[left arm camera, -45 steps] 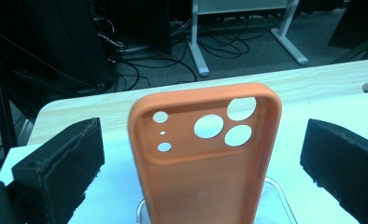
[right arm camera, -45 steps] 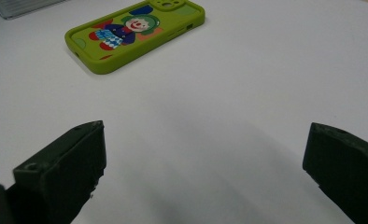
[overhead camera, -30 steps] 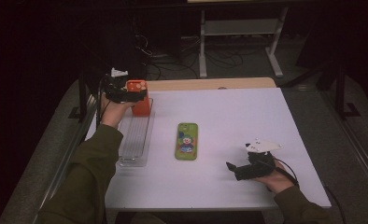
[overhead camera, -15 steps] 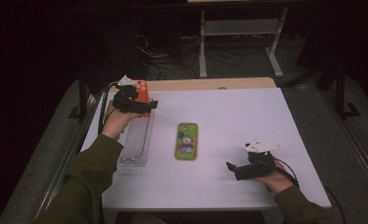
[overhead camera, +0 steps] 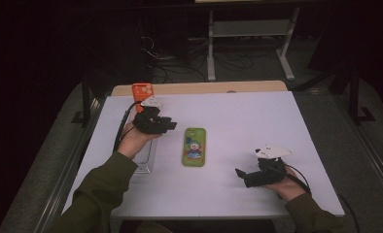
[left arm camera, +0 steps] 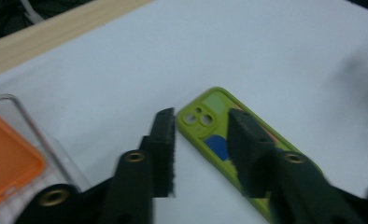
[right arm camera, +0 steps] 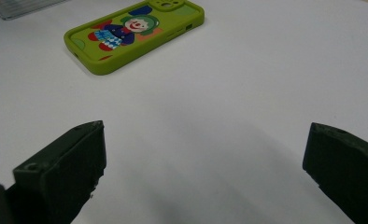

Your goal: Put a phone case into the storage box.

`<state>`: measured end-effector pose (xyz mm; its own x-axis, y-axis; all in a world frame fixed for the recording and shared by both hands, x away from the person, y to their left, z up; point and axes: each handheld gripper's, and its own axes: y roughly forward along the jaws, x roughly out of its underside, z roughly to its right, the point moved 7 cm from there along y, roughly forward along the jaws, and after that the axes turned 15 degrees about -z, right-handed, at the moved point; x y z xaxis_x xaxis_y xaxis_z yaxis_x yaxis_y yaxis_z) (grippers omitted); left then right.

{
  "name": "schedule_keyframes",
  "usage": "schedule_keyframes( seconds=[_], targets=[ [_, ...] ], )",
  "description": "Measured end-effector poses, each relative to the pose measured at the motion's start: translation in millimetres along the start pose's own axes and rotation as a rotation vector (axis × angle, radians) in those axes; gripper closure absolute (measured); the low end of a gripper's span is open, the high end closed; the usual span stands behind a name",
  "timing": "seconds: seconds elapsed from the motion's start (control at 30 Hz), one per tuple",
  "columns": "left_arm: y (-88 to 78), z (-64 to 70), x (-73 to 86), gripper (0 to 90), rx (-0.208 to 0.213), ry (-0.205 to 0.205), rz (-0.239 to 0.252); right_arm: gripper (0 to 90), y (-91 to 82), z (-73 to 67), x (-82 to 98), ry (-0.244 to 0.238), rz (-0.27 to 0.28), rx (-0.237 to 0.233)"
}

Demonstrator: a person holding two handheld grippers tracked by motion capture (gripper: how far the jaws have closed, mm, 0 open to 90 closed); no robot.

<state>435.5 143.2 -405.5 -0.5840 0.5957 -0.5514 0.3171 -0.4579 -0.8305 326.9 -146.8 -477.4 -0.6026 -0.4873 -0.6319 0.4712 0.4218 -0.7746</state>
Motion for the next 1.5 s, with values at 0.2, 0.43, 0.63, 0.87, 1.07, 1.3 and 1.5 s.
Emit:
schedule_keyframes(
  seconds=[0.2,0.43,0.63,0.87,1.07,1.3,1.5],
  targets=[
    [11.4,19.9,7.7,89.9,0.034,-0.008,-0.049,0.0,1.0,0.7,-1.6,0.009,0.001,-0.006],
    [27.5,34.7,17.0,90.0,0.014,-0.02,-0.105,0.0,2.3,0.4,-3.8,0.011,-0.001,-0.006],
    [37.5,44.4,23.2,90.0,-0.007,-0.025,-0.135,0.0,0.4,-1.3,-2.3,0.017,-0.002,-0.012],
    [47.4,51.1,28.5,90.0,-0.054,-0.025,-0.162,0.0,-1.3,-0.9,-2.8,0.005,0.006,-0.007],
    [55.2,50.6,35.8,90.0,-0.083,-0.06,-0.175,0.0,0.0,-0.8,-3.0,0.001,0.003,-0.008],
    [56.8,51.1,42.1,90.0,-0.131,-0.06,-0.204,0.0,-1.9,-2.6,-1.7,0.002,0.003,-0.012],
    [60.9,54.4,44.5,90.0,-0.156,-0.045,-0.222,0.0,-3.5,-2.7,-1.0,-0.001,0.008,-0.009]
  ],
)
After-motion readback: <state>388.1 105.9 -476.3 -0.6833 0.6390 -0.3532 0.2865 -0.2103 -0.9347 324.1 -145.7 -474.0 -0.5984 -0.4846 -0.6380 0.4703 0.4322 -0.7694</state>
